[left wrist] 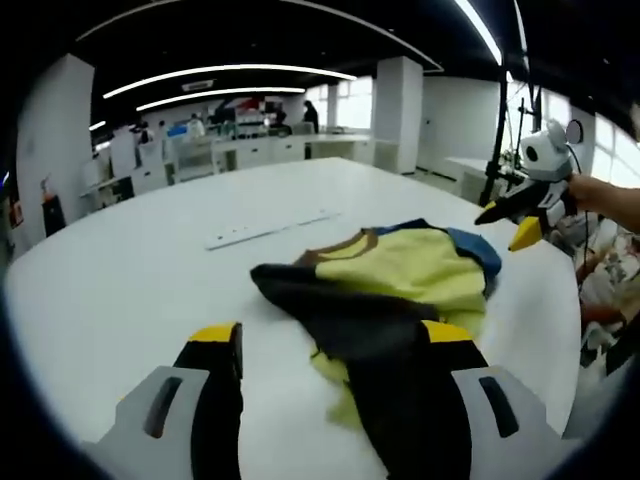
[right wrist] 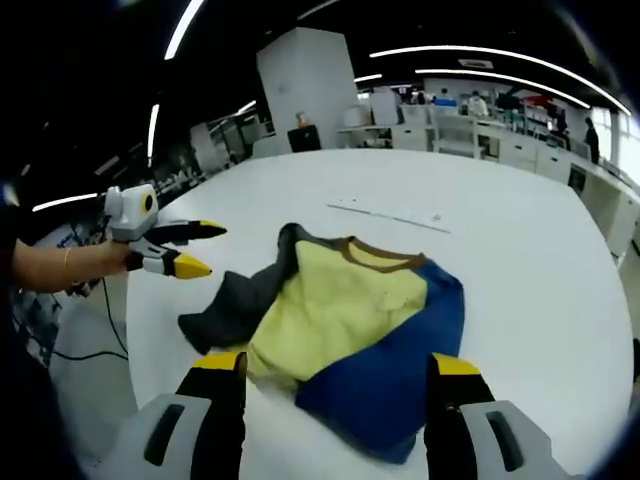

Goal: Fold the garment on the visible template until the final outline fits inside the template.

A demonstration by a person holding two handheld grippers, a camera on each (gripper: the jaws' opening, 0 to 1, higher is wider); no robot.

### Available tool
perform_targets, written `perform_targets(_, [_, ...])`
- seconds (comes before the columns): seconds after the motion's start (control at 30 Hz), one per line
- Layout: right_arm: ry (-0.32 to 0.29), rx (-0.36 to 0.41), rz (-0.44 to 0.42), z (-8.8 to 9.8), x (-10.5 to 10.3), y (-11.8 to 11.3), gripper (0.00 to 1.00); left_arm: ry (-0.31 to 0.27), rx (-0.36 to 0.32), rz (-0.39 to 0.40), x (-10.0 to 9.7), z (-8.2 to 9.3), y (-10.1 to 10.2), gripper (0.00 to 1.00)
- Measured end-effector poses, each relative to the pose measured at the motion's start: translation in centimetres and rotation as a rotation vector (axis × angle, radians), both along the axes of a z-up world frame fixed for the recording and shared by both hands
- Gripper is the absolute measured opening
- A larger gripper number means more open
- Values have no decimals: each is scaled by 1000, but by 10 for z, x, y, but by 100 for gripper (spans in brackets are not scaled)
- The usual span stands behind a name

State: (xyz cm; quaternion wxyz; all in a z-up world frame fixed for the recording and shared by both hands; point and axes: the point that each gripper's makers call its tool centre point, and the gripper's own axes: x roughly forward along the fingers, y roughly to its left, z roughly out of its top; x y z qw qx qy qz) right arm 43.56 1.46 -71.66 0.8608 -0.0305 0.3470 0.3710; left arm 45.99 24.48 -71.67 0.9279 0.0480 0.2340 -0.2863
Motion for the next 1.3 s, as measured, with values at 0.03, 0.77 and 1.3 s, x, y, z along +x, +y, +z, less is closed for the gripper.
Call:
perform_targets(0.03, [2, 5, 2, 0, -3, 1, 71, 0, -4, -1, -3, 0, 0, 69])
perform_targets(0.77, [45, 13, 25, -24, -55, 20, 55, 79, -22, -2, -61, -30, -5, 74])
perform_targets(1.3, [-26, -49, 16, -57, -53, 31, 35, 152, -33, 62, -85, -63, 1, 57])
